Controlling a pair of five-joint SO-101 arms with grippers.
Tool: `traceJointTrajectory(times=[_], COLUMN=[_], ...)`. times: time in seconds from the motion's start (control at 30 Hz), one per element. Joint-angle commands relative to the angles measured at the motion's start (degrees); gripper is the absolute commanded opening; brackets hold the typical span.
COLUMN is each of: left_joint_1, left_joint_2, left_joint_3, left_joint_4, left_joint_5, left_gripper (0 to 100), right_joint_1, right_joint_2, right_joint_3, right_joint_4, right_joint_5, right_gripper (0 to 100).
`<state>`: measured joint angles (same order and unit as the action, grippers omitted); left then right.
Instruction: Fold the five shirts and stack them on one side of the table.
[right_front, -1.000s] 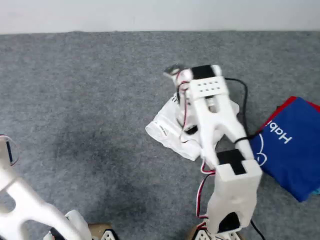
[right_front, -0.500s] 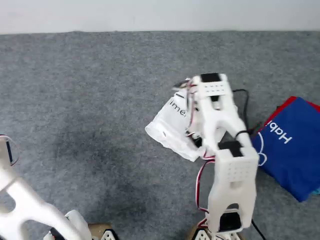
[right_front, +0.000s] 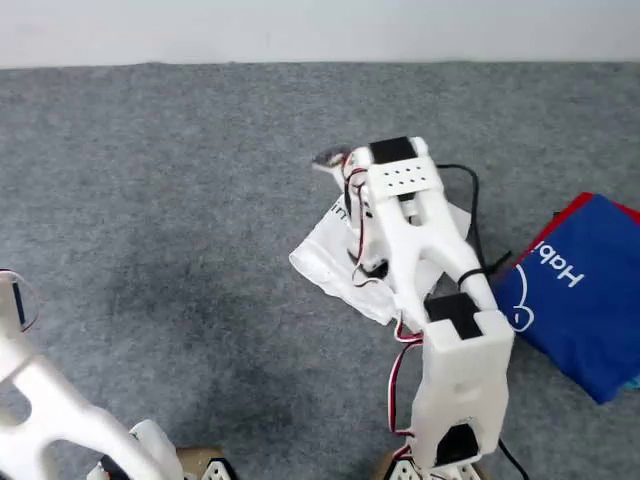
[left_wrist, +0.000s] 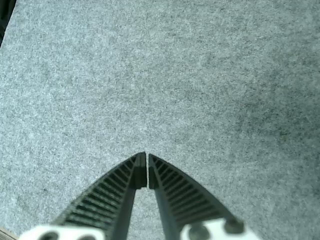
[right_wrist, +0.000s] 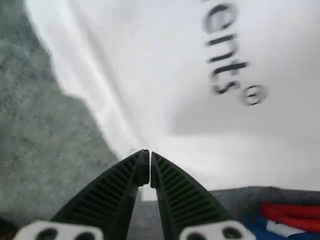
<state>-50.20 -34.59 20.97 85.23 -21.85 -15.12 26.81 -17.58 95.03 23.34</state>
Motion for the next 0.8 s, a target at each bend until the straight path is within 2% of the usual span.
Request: traceJointTrajectory(times=[0.0, 0.23, 0.3, 0.47, 0.57, 0.77], left_joint_1=[0.4, 0.4, 0.4, 0.5, 0.5, 0.5], left_joint_2=[-1.6, -1.6, -1.6, -1.6, -1.6, -1.6], left_joint_3=[-0.6, -0.5, -0.5, -0.5, -0.5, -0.5], left_joint_4=[0.3, 0.2, 0.2, 0.2, 0.2, 0.2], left_joint_5=[-0.2, -0.2, -0.2, -0.2, -0.2, -0.2], left_gripper=[1, 1, 1, 1, 1, 1], right_joint_1=[3.4, 4.2, 3.9, 4.4, 4.4, 4.4], right_joint_2=[-3.8, -7.3, -8.1, -7.6, -5.0, 1.7], right_joint_3=[-0.6, -0.8, -0.8, -0.7, -0.7, -0.7], right_joint_4=[-5.8, -5.8, -4.7, -5.1, -7.6, -17.5], right_joint_5=[-0.8, -18.1, -24.8, -49.1, -51.2, -55.8], right_gripper=[0.9, 3.5, 11.7, 36.5, 46.7, 47.1])
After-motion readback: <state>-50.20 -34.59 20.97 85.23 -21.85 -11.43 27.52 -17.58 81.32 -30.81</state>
